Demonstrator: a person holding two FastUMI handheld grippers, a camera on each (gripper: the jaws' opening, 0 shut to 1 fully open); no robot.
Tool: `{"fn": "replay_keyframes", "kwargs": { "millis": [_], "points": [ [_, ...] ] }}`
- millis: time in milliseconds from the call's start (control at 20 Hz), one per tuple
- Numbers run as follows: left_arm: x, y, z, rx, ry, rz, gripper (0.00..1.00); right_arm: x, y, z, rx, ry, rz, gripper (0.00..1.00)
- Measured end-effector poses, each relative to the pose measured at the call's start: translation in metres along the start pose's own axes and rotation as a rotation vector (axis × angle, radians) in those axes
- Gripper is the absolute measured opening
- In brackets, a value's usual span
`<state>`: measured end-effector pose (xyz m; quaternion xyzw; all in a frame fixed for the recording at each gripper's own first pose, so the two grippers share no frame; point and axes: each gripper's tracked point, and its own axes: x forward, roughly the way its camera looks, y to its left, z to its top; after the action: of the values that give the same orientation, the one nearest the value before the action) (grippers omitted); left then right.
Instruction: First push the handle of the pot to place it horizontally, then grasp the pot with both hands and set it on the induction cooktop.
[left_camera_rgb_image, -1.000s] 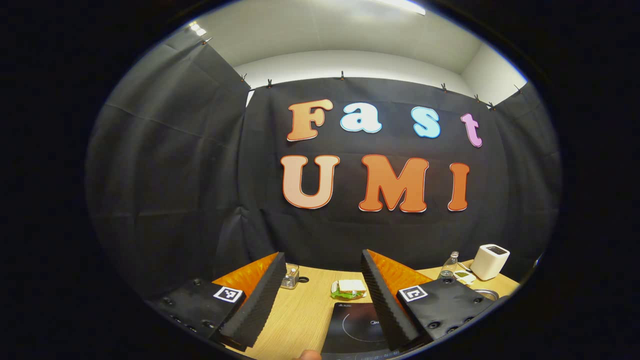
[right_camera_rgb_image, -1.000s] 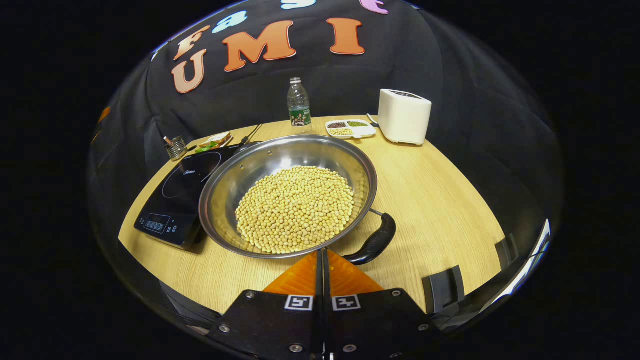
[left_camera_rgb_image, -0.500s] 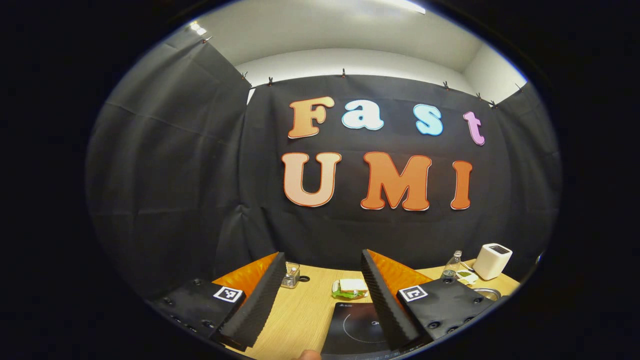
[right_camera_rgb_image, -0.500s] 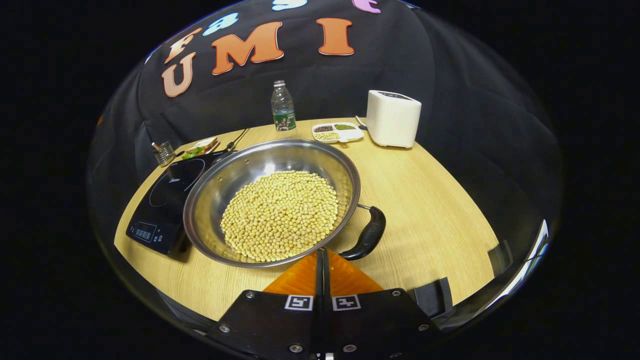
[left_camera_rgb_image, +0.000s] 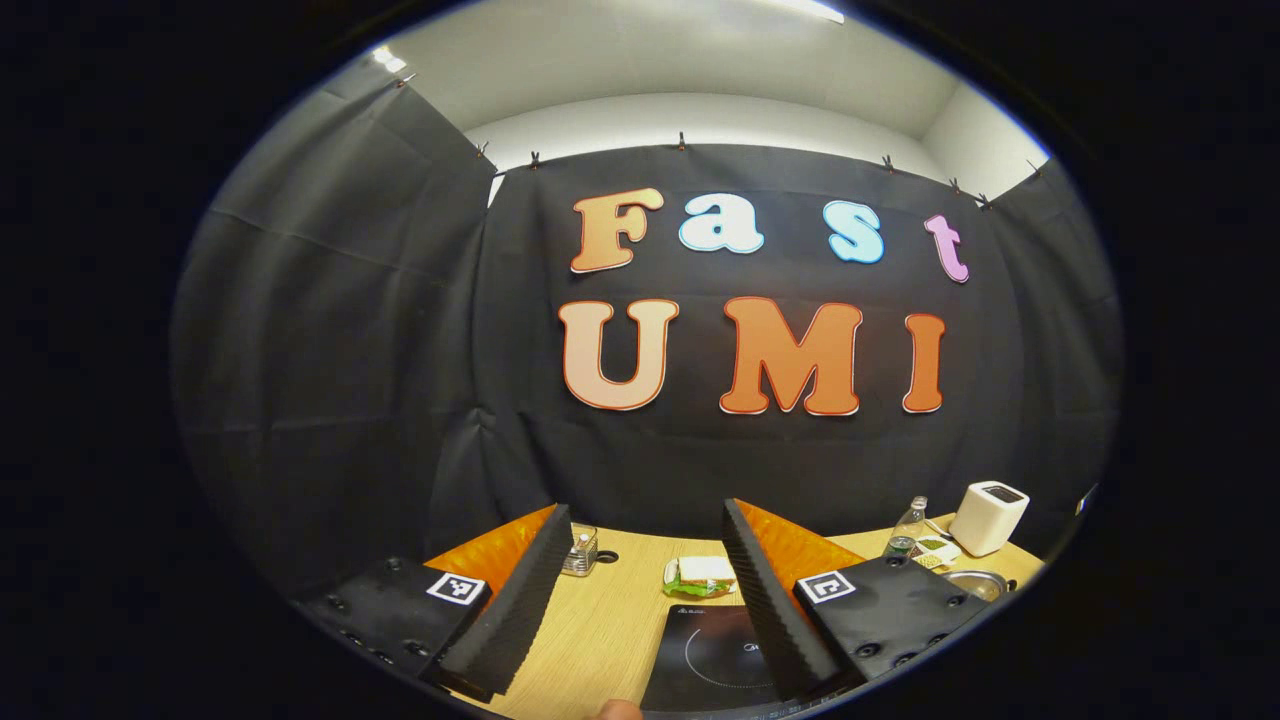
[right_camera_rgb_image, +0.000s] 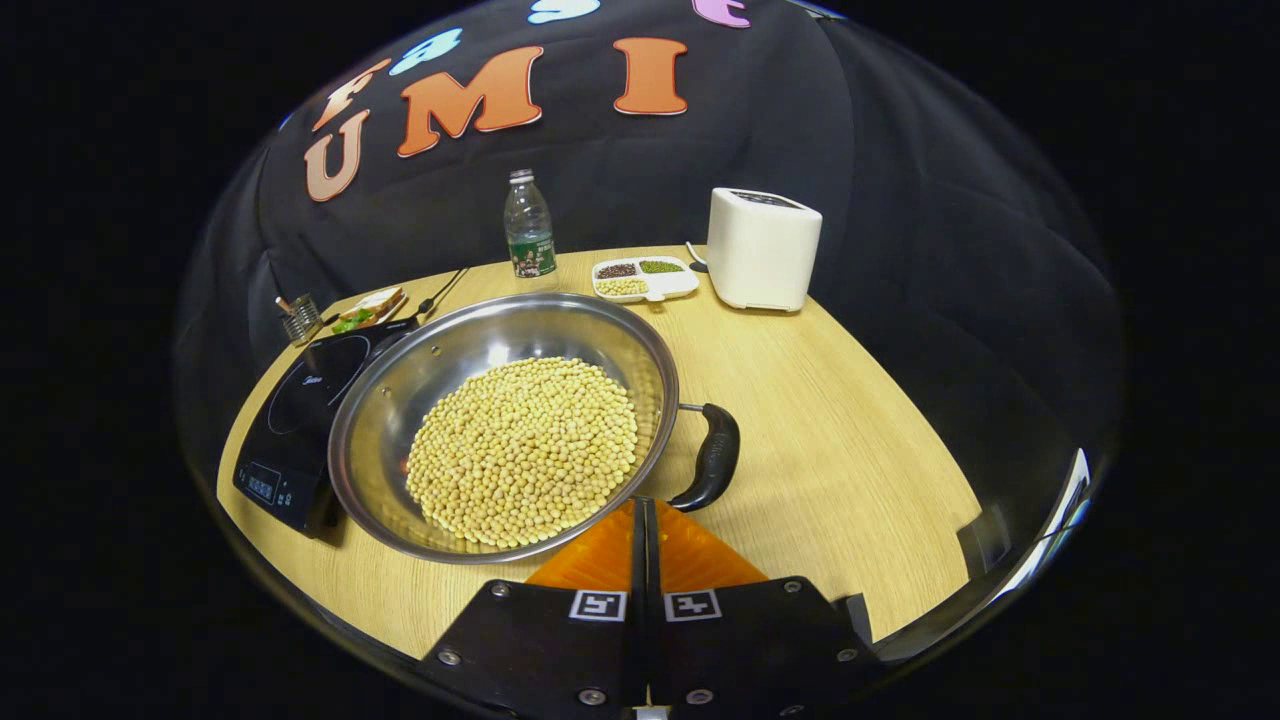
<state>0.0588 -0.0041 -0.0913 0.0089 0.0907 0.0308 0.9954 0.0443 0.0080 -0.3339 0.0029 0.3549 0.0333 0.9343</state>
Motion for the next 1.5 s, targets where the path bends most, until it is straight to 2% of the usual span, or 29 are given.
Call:
{"fn": "replay_keyframes", "kwargs": {
  "millis": [550, 850, 1100, 1250, 1500],
  "points": [
    [0.017, -0.022, -0.021, 0.014, 0.039, -0.009, 0.99, 0.03, -0.022, 0.024, 0.003, -0.032, -0.03, 0.0],
    [0.023, -0.038, -0.047, -0.003, 0.089, -0.028, 0.98, 0.042, -0.027, 0.035, 0.015, -0.039, 0.001, 0.0],
    [0.023, -0.061, -0.078, -0.004, 0.147, -0.067, 0.98, 0.053, -0.029, 0.044, 0.006, -0.056, 0.015, 0.0],
    [0.019, -0.074, -0.092, 0.01, 0.168, -0.081, 0.98, 0.068, -0.036, 0.045, -0.018, -0.051, -0.015, 0.0],
    [0.011, -0.104, -0.121, -0.007, 0.223, -0.128, 0.97, 0.069, -0.038, 0.046, 0.024, -0.044, -0.008, 0.0]
  ]
}}
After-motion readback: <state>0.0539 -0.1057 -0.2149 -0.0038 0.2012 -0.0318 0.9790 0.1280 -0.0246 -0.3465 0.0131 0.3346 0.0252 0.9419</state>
